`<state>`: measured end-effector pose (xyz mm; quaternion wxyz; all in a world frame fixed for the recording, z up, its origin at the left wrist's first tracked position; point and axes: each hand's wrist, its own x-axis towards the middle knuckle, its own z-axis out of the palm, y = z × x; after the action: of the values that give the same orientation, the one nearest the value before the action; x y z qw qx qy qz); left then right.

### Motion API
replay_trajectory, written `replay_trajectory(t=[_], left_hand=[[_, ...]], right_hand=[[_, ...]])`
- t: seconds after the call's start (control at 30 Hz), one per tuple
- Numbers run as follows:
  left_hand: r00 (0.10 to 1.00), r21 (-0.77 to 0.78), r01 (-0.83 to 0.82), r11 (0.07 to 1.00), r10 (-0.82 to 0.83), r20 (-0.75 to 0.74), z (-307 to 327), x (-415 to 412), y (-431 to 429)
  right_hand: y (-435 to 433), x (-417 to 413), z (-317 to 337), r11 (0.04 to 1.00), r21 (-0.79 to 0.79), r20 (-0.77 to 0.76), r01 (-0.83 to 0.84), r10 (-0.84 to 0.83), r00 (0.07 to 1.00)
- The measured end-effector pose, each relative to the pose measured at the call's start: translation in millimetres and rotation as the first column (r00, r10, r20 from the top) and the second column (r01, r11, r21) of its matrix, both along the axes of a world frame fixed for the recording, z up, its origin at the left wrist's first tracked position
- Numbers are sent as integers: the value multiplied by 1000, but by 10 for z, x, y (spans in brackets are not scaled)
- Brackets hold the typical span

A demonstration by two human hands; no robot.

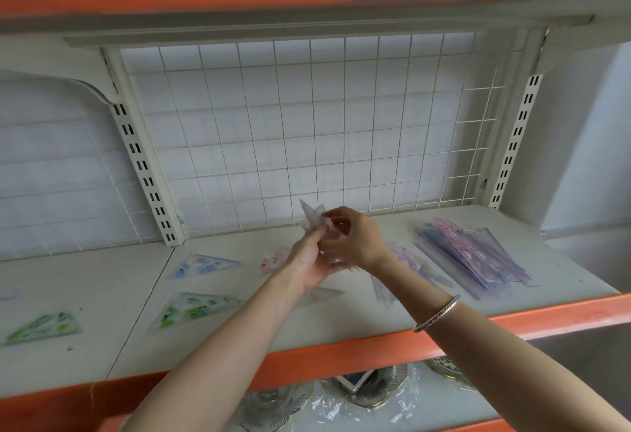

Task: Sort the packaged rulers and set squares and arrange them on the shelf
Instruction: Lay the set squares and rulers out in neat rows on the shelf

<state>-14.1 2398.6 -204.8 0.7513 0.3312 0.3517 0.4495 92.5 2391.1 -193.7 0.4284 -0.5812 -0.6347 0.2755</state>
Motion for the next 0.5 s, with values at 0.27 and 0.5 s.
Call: replay_trajectory(t=[0.27,0.5], left_hand=[[997,72,-45,996,40,63,-134,-499,-26],[989,110,-147,983,149,-9,-188,-925,-34]], right_hand=[[77,-301,-189,999,42,-47,-20,22,999],[204,-671,-322,996,-50,-299,-78,59,952]])
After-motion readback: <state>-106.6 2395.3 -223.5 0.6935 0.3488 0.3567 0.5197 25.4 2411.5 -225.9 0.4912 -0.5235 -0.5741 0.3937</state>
